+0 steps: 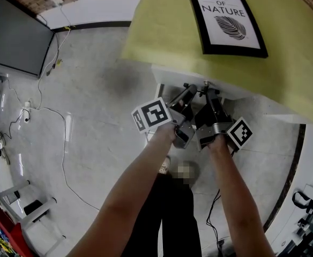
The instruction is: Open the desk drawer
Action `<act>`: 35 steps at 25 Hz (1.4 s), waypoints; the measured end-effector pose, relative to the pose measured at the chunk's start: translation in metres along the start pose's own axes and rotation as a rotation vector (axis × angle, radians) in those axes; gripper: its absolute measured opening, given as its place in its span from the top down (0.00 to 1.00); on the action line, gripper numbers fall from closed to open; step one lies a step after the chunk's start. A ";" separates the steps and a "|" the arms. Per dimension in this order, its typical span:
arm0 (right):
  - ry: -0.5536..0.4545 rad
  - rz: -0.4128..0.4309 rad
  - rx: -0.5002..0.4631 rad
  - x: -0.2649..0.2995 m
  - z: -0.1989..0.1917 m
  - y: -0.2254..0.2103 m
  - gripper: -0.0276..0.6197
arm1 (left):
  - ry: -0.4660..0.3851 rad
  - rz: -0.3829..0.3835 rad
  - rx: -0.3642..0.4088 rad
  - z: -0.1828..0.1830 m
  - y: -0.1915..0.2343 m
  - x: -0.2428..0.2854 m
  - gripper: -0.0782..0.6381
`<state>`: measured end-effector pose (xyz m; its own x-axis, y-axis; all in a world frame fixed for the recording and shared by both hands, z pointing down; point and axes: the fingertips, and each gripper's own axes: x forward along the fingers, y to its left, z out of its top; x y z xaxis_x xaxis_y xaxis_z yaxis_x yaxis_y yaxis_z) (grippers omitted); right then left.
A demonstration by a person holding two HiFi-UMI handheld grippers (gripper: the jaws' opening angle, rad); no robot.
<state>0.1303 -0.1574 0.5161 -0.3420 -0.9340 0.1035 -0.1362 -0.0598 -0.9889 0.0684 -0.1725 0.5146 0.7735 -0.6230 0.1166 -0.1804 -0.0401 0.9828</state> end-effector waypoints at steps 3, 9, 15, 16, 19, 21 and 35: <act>0.004 0.001 0.005 -0.004 -0.003 0.002 0.90 | 0.000 0.005 -0.017 -0.004 -0.001 -0.004 0.82; 0.007 0.000 0.017 -0.016 -0.011 0.003 0.90 | -0.004 0.021 -0.057 -0.012 -0.002 -0.016 0.82; -0.001 -0.005 0.034 -0.025 -0.016 -0.001 0.90 | 0.002 0.028 -0.061 -0.020 0.000 -0.023 0.82; -0.003 -0.004 0.037 -0.027 -0.017 0.000 0.90 | 0.003 0.028 -0.063 -0.022 0.000 -0.025 0.82; -0.007 -0.002 0.042 -0.035 -0.023 0.001 0.90 | 0.006 0.028 -0.066 -0.029 0.000 -0.033 0.82; -0.008 -0.005 0.046 -0.042 -0.028 0.000 0.90 | 0.009 0.034 -0.069 -0.034 0.000 -0.040 0.82; 0.011 -0.061 0.066 -0.087 -0.066 -0.037 0.90 | 0.076 0.141 -0.075 -0.074 0.036 -0.082 0.82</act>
<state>0.1034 -0.0505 0.5506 -0.3450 -0.9240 0.1647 -0.0958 -0.1399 -0.9855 0.0435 -0.0644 0.5508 0.7881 -0.5572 0.2615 -0.2465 0.1036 0.9636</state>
